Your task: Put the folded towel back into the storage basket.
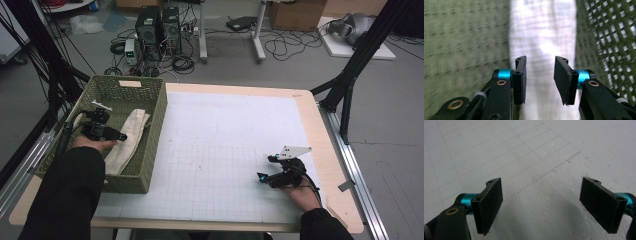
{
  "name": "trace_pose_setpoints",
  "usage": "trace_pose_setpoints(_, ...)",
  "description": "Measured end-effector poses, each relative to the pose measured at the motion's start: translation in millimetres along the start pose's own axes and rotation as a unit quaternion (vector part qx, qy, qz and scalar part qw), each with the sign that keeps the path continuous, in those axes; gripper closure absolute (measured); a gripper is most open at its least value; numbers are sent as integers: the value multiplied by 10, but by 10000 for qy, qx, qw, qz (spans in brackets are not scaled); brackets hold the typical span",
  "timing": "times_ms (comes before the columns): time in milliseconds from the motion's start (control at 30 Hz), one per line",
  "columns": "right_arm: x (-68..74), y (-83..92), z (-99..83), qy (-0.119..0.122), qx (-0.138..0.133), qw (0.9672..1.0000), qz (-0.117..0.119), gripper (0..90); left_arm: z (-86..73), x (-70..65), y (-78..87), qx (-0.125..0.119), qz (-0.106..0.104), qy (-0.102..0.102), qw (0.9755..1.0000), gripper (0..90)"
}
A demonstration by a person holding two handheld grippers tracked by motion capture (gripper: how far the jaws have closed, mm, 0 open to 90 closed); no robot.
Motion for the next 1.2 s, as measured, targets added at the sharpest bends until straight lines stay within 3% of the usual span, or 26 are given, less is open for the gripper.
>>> trace_pose_setpoints(67, 6, -6, 1, 12, 8, 10000, 4, 180, -63, 0, -87, 304, 198, -128, 9993, 598)
trace_pose_setpoints(100, 9, -10, 1, 9, 7, 10000, 16, 180, -110, -1, -125, 575, 202, -174, 9980, 603)
trace_pose_setpoints(167, 13, -13, 2, 26, 20, 10000, 15, 180, -121, -34, -129, 648, 323, -342, 9968, 656)
trace_pose_setpoints(200, 7, -17, 4, 52, 7, 10000, 20, 180, -123, -43, -124, 702, 347, -374, 9962, 730)
trace_pose_setpoints(267, 9, -14, 5, 10, 8, 10000, 28, 180, -125, -48, -114, 807, 251, -298, 9960, 820)
trace_pose_setpoints(367, 7, -10, 6, 18, -1, 10000, 28, 180, -119, -42, -109, 617, 116, -310, 9975, 786)
trace_pose_setpoints(400, 7, -10, 6, 12, -6, 10000, 29, 180, -110, -48, -110, 524, 45, -305, 9982, 738)
trace_pose_setpoints(467, 8, -10, 7, 18, -4, 10000, 23, 180, -115, -65, -120, 578, -18, -314, 9978, 647)
trace_pose_setpoints(667, 9, 0, 15, 10, -28, 10000, 6, 180, -57, -73, -28, 231, -45, -464, 9986, 593)
trace_pose_setpoints(767, 12, 8, 20, -6, -49, 10000, 5, 180, -1, -88, 62, -71, -74, -387, 9992, 561)
trace_pose_setpoints(900, 12, 7, 28, 7, -60, 10000, 9, 180, 40, -91, 164, -272, -134, -223, 9993, 520)
trace_pose_setpoints(1133, 18, 20, 42, 11, -114, 9999, 6, 180, 63, -115, 209, -436, -148, -218, 9987, 492)
trace_pose_setpoints(1200, 21, 26, 49, 13, -143, 9999, 3, 180, 83, -132, 190, -512, -152, -79, 9985, 507)
Point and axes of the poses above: each handheld gripper's, and its own axes: y roughly backward along the jaws, z roughly out of its top, x roughly to its left, the point moved 3 cm from there along -y, roughly forward along the jaws, and after that the axes turned 6 degrees about -x, right-handed, at the moved point
